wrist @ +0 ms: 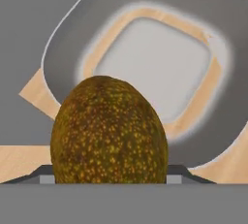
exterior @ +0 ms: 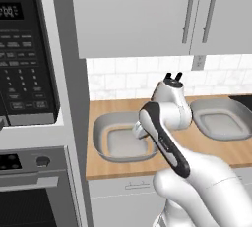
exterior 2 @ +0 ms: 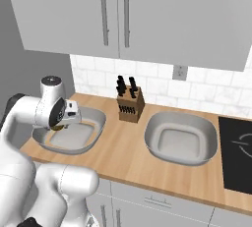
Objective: Place one avocado and one chicken drumstick in each tupperware on the nearby counter, to pack two identical lunches.
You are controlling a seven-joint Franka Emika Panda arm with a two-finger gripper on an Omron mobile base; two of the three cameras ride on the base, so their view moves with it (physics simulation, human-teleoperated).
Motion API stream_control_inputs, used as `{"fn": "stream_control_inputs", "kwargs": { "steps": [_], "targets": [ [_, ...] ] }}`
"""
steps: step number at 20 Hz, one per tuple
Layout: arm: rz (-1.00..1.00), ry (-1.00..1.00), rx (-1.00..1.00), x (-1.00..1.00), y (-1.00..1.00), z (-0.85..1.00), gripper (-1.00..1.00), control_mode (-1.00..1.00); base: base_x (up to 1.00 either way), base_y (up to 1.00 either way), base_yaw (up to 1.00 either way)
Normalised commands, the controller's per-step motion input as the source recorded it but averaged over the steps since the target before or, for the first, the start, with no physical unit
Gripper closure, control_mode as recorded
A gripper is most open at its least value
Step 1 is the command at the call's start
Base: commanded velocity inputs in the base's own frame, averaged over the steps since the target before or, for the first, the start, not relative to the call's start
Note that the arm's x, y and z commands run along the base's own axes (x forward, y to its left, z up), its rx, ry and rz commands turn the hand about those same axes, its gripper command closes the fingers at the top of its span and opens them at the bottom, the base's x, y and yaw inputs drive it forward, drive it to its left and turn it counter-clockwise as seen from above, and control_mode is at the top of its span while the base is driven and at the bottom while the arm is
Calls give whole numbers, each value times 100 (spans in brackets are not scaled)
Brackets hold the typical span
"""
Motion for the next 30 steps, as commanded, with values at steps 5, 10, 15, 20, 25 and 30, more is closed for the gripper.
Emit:
{"fn": "stream_control_inputs", "kwargs": {
  "steps": [5,10,15,20,25,30],
  "targets": [
    [13,0,-3,95,36,-39,100,-100,0,0,0],
    [11,0,0,94,39,-33,-100,-100,0,0,0],
    [4,0,0,41,4,-8,-100,-100,0,0,0],
    [0,0,0,3,0,0,-100,-100,0,0,0],
    [-14,-1,0,-58,-74,0,-100,-100,0,0,0],
    [-33,-6,0,-97,-91,3,-100,-100,0,0,0]
  ]
}}
